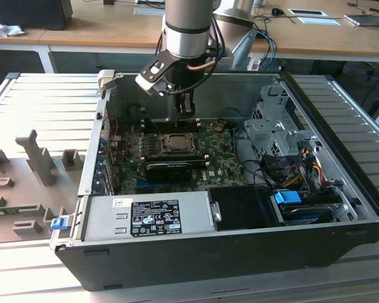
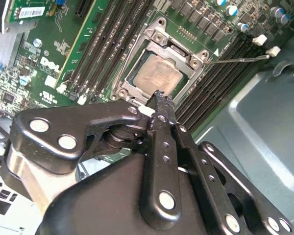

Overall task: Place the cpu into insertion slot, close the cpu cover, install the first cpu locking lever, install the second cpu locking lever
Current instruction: 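Install the first cpu locking lever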

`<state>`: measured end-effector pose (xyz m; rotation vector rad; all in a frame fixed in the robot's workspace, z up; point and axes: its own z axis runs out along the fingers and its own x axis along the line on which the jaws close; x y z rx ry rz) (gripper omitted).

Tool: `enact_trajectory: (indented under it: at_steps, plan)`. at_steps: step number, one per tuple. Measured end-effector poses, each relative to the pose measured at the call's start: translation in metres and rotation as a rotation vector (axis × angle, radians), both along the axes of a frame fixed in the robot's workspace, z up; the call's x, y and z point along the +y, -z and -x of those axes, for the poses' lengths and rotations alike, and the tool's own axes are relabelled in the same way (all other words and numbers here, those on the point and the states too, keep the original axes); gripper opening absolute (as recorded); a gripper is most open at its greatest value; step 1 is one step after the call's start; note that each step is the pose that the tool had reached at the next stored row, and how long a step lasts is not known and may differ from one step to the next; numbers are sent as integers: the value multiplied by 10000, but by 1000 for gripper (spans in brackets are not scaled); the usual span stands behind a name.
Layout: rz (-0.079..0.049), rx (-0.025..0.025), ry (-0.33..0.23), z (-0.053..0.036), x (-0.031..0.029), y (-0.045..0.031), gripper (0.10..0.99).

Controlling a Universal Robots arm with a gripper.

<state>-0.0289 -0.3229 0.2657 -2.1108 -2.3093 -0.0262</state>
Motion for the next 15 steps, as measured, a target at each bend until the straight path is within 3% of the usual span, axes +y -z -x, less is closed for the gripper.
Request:
enact_trajectory:
  at_steps: [7,15]
  plan:
    - [-1,0,-457,2,0,2,106]
    - [-1,0,-1530,2,0,2,106]
